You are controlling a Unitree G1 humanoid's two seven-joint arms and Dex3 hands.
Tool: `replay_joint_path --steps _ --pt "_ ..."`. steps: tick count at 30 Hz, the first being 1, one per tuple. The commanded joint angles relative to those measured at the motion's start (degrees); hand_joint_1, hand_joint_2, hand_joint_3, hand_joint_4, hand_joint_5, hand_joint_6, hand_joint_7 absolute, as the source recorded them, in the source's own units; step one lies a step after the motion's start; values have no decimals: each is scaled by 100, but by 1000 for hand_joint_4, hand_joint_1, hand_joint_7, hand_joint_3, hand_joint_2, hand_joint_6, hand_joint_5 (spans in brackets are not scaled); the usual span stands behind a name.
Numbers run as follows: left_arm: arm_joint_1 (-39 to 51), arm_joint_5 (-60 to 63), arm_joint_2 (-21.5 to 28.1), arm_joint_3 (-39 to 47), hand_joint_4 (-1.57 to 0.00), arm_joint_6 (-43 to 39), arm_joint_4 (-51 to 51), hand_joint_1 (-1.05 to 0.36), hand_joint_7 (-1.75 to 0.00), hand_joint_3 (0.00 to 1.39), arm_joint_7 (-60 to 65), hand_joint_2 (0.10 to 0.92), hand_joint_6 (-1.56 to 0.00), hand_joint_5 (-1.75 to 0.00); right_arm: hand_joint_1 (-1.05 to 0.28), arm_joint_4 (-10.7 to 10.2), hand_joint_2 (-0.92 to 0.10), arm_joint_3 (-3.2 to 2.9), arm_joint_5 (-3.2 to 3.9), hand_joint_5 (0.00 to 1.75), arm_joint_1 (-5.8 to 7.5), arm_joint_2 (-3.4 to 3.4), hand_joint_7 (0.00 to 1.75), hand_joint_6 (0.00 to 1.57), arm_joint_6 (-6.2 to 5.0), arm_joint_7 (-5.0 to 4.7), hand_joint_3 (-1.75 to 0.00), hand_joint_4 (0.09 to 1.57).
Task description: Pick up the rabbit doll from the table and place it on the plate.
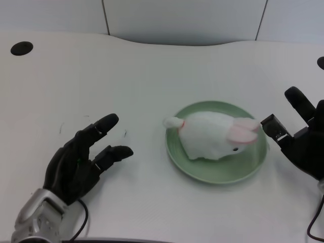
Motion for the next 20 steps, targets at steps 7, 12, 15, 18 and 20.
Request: replay_joint_path --steps 7,12,15,18,20 --pt "500 -312 187 25 -317 164 -568 -809 -526 606 -34 921 -645 -1637 -662 35 -921 -14 -49 1746 8 -90 1534 663 -177 -31 -377 605" --pt "323 -387 420 97 -257 181 -267 -789 -1058 594 73 921 -349 -1712 -660 152 -921 -11 -75 1746 -41 -119 1534 656 -230 -38 -392 600" --pt "250 -371 464 75 -262 99 -149 -786 -1126 587 66 921 -346 -1739 -657 203 -921 -26 -68 1746 -58 -126 1505 663 -241 -36 -382 602" --pt "214 -340 486 35 -260 4 -89 -776 -1144 574 -35 921 -345 -1745 -655 240 -921 -30 -68 1746 -69 -130 1490 666 -256 -11 -372 604" --pt "200 -333 495 12 -258 -41 -61 -771 -1152 566 -76 921 -342 -1745 -654 253 -921 -39 -76 1746 -74 -130 1484 668 -260 1 -366 604"
